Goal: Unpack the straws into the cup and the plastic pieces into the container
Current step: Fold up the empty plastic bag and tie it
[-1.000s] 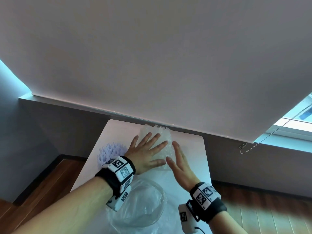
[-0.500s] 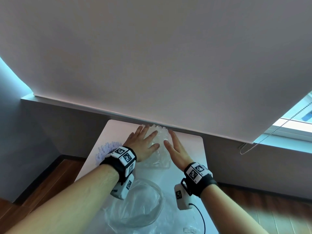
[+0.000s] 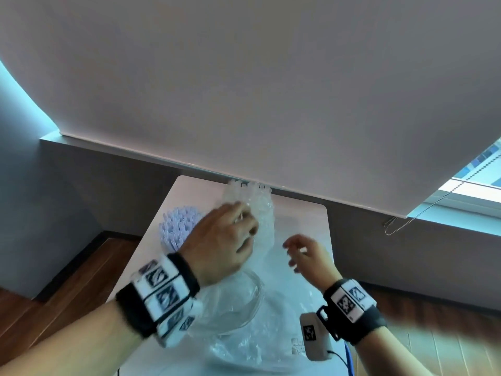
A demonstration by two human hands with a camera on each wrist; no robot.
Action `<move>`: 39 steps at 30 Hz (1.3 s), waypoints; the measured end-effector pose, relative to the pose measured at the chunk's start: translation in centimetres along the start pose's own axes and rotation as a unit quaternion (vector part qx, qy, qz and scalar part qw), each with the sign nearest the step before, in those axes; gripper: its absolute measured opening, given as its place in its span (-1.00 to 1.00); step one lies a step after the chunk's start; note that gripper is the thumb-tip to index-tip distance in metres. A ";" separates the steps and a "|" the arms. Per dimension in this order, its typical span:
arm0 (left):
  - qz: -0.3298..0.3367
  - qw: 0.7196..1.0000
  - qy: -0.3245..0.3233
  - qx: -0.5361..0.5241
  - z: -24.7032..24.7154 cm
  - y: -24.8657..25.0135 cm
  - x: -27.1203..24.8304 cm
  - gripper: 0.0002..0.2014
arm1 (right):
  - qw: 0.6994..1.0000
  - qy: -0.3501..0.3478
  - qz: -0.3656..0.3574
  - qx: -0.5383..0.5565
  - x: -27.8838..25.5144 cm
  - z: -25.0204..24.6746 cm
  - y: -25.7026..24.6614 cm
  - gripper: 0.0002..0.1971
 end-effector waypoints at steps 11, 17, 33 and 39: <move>-0.076 0.938 -0.339 -0.013 13.2 1.9 -9.5 -0.12 | 0.967 -0.161 0.174 0.093 -4.8 10.1 4.9 -0.89; -0.074 0.956 -0.282 0.026 11.5 0.9 -10.0 -0.42 | 0.996 -0.003 0.076 -0.050 -6.3 9.0 0.5 -0.77; -0.097 0.909 0.099 -0.393 -2.4 -4.0 -9.8 -0.83 | 0.932 -0.055 0.060 0.354 -9.4 2.1 -0.9 -0.70; -0.157 0.835 0.231 -0.474 -5.6 -7.8 -9.4 -0.65 | 0.923 0.211 0.006 0.321 -9.2 -7.0 -2.0 -0.91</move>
Point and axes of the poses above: each hand's wrist, its own x-axis towards the middle knuckle, its own z-axis out of the palm, y = z × x, the point moved 9 cm from there along x, towards the middle knuckle, and after that the axes turned 14 degrees about z, right-handed, at the moved point
